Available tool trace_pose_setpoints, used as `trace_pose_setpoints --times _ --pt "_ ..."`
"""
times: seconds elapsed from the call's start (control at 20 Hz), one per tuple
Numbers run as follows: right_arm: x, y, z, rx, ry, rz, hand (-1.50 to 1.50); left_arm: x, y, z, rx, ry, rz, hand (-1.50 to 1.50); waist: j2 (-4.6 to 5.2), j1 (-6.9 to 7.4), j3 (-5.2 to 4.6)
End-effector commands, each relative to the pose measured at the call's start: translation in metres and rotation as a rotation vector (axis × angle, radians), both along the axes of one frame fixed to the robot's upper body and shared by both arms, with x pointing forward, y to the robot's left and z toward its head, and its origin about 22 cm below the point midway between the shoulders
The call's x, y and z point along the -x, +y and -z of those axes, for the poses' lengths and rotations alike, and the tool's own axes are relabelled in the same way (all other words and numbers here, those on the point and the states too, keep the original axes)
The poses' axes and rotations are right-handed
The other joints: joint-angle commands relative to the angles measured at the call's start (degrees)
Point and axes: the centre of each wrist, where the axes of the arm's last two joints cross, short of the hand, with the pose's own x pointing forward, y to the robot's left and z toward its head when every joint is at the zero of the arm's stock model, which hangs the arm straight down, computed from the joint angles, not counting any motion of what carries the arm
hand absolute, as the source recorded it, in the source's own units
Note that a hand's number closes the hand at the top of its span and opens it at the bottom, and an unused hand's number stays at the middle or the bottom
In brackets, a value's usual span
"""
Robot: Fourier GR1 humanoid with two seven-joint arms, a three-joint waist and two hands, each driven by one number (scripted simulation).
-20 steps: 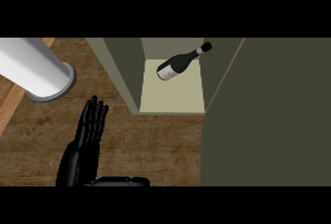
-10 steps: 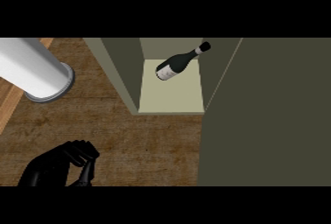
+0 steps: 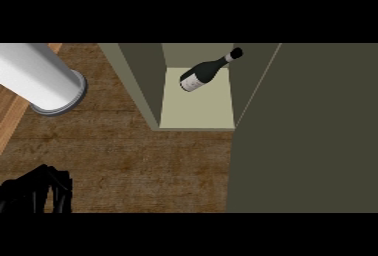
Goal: Pick up the wine, place it into the cabinet and close the cabinet
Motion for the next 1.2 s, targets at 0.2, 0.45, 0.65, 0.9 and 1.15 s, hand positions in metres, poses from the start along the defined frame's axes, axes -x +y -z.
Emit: trace_pose_setpoints --times 0.2,0.45,0.65,0.9,1.15 --pt "0.013 0.04 -0.038 -0.058 -0.012 -0.193 1.5 0.012 0.025 0.001 0.006 0.01 0.023 1.5 0.06 0.46 -0.07" --pt "-0.017 0.081 -0.045 -0.102 -0.087 -0.239 1.5 0.011 0.033 0.009 -0.006 0.022 0.039 1.5 0.21 0.86 -0.12" --pt "-0.018 0.109 -0.053 -0.1 -0.064 -0.248 1.5 0.024 0.026 -0.004 0.002 0.016 0.027 1.5 -0.02 0.47 0.0" --pt "-0.036 0.157 -0.08 -0.121 -0.054 -0.269 1.5 0.026 0.035 -0.016 -0.015 0.019 0.025 1.5 -0.05 0.59 -0.02" --pt "-0.072 0.191 -0.092 -0.129 -0.029 -0.247 1.5 0.022 0.033 -0.009 0.001 0.016 0.038 1.5 0.07 0.59 0.01"
